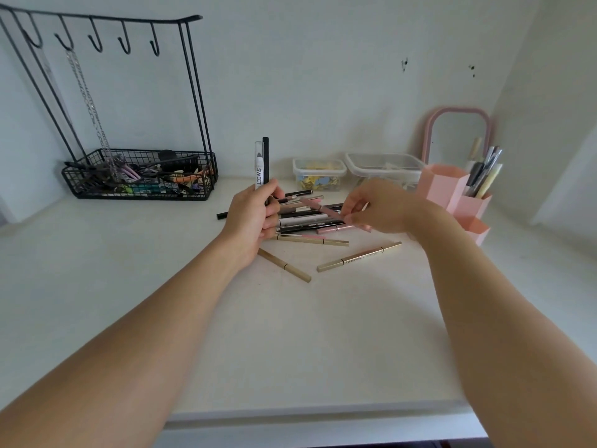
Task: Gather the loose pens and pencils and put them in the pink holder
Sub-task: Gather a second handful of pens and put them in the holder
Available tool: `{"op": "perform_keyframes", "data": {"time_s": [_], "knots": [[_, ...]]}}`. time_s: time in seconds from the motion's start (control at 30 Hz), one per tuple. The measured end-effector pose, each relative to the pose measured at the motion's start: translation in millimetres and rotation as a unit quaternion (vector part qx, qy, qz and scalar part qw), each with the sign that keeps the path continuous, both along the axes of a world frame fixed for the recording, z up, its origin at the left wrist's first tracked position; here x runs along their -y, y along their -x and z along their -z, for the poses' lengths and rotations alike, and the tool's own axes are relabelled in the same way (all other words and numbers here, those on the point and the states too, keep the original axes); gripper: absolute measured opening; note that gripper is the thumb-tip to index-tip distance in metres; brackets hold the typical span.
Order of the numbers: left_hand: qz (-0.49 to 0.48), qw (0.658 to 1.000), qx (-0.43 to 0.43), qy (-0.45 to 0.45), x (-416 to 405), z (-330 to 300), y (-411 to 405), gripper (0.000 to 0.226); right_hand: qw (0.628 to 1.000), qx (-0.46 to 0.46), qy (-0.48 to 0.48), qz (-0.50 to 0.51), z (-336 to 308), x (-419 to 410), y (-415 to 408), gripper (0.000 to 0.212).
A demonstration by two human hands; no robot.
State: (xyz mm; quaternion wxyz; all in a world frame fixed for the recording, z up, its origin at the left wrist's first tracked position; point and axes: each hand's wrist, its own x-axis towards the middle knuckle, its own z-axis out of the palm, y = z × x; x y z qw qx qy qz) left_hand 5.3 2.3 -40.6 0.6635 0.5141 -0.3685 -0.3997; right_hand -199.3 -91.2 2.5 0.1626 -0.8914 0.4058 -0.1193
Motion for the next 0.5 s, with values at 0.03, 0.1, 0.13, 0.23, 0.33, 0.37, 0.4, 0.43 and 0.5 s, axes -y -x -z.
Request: {"op": "perform_keyframes", "data": {"time_s": [0.03, 0.1, 0.13, 0.23, 0.33, 0.37, 0.4, 0.43, 0.5], "knots": [[0.003, 1.0, -0.009, 0.006, 1, 0, 0, 0.028, 0.999, 0.03, -0.016, 0.001, -1, -1, 0, 0.006], [0.011, 1.0, -0.022, 0.018, 1, 1, 2, 0.028, 0.987, 0.131, -0.088, -0.003, -1, -4, -4, 0.006], [0.015, 0.999, -0.023, 0.024, 1, 1, 3, 0.028, 0.971, 0.194, -0.14, -0.01, -1, -6, -7, 0.007], [0.02, 0.999, 0.005, 0.028, 0, 2, 6, 0.024, 0.899, 0.352, -0.255, -0.055, 0, -15, -20, 0.012], [0.032, 0.999, 0.019, 0.026, -3, 0, 10, 0.026, 0.862, 0.414, -0.282, -0.08, 6, -26, -35, 0.006], [0.035, 0.999, 0.02, 0.024, -4, -2, 12, 0.028, 0.854, 0.425, -0.287, -0.085, 9, -30, -40, 0.004], [0.04, 0.999, 0.019, 0.024, -6, -4, 13, 0.032, 0.849, 0.431, -0.291, -0.089, 12, -34, -44, 0.004], [0.047, 0.998, 0.019, 0.025, -7, -5, 14, 0.034, 0.847, 0.433, -0.293, -0.093, 15, -37, -47, 0.007], [0.059, 0.997, 0.027, 0.029, -8, -6, 16, 0.037, 0.845, 0.435, -0.297, -0.096, 20, -42, -52, 0.016]]}}
